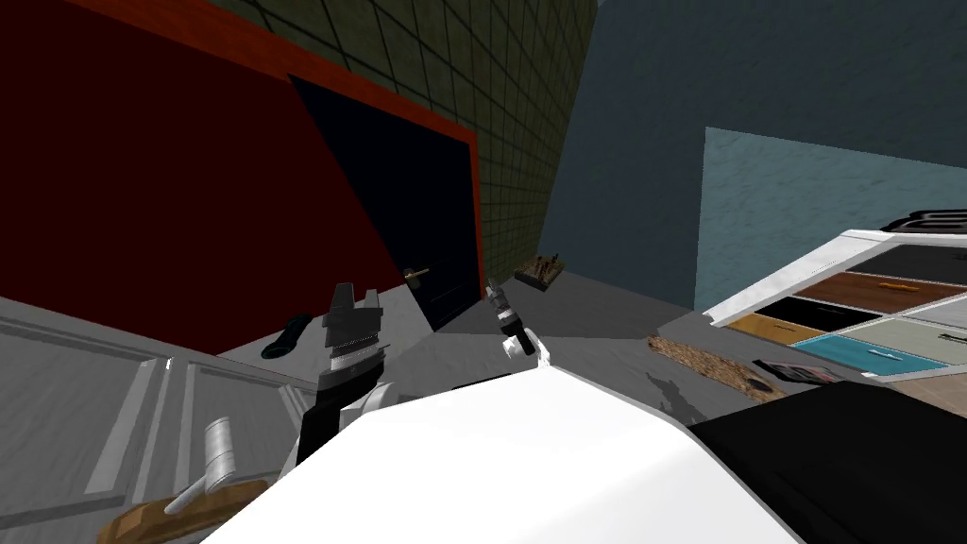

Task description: Pull the door open

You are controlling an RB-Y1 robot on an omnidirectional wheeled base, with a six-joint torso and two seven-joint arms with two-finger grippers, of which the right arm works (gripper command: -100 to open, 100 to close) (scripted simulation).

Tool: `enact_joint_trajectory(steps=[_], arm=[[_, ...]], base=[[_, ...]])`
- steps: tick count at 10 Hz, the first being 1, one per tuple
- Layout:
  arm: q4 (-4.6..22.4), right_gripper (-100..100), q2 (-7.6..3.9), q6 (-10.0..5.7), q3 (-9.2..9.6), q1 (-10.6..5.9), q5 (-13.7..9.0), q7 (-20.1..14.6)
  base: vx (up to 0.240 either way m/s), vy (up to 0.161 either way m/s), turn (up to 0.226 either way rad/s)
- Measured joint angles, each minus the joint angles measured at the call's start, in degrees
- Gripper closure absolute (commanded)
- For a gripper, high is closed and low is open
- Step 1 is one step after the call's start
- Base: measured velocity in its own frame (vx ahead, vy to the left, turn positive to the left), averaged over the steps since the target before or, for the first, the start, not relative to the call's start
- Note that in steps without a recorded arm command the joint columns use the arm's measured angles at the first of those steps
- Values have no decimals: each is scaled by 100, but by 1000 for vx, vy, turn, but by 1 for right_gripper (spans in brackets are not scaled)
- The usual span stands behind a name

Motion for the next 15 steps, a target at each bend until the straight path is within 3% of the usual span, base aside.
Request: enact_joint_trajectory(steps=[3, 5, 10, 11, 15], arm=[[385, -100, 6, 21, 234, -211, -21, -76], [787, -100, -4, 25, 383, -456, -56, -164], [1442, -100, 81, 224, 916, -857, -83, -306], [1523, -100, 49, 278, 990, -938, -103, -359], [2071, -100, 127, 342, 1277, -1267, -136, -470]], base=[[83, 31, -91], [115, 48, -135], [105, 67, -106], [76, 65, -53], [78, 75, -94]])
